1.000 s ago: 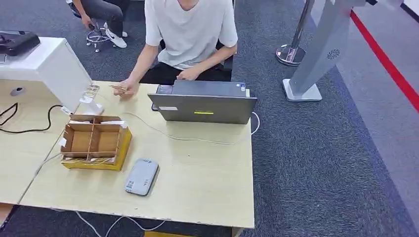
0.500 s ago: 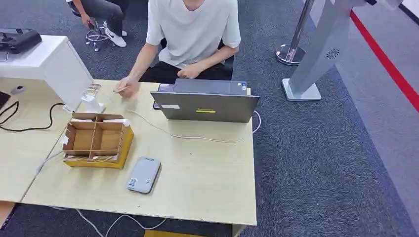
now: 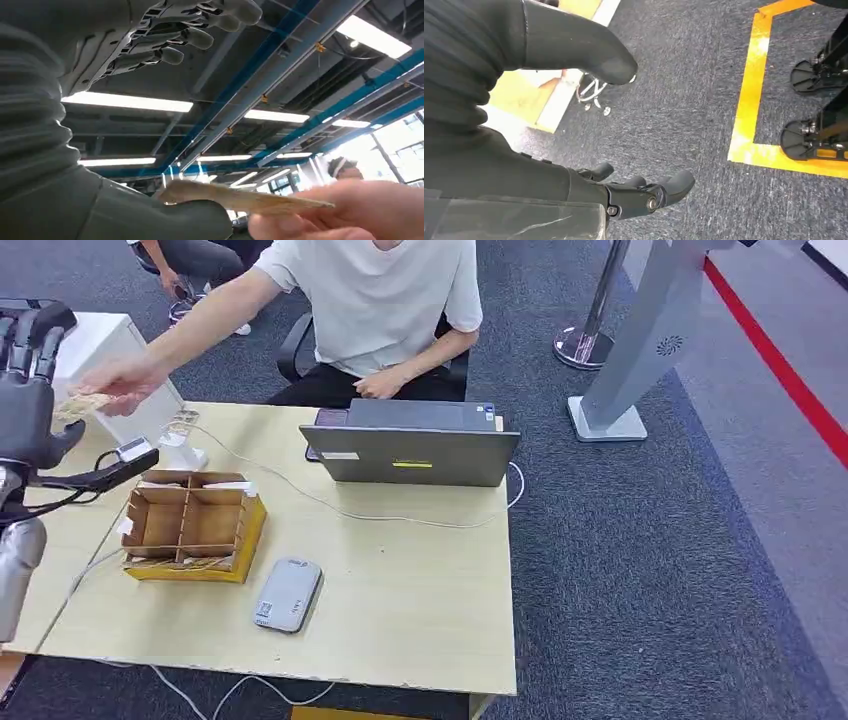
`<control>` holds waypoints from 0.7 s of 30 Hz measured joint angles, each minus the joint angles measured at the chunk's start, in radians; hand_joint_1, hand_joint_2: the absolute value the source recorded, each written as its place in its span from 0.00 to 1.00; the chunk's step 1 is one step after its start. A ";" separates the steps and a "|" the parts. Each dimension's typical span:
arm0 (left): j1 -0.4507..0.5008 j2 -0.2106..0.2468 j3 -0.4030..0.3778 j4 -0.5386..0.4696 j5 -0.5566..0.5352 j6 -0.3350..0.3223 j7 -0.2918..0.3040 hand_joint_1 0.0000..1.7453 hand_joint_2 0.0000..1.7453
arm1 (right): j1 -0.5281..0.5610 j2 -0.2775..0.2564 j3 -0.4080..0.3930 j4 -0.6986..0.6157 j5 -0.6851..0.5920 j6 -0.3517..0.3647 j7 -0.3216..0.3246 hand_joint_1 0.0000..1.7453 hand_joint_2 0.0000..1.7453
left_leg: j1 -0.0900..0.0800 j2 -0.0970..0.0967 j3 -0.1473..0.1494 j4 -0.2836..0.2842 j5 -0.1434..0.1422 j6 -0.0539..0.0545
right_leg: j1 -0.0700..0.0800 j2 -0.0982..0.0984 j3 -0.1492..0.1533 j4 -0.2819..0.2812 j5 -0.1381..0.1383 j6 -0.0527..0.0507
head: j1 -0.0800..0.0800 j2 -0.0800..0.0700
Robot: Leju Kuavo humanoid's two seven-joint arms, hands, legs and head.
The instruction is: Pass the card to the sensor for recognition and then transmit it.
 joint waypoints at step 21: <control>-0.021 -0.012 -0.105 0.066 0.007 -0.013 0.017 1.00 1.00 | -0.005 0.004 0.000 0.000 0.014 -0.006 0.001 0.00 1.00 | 0.000 0.000 -0.001 0.000 0.000 0.000 | 0.000 0.000 -0.001 0.000 0.000 0.000 | 0.000 0.000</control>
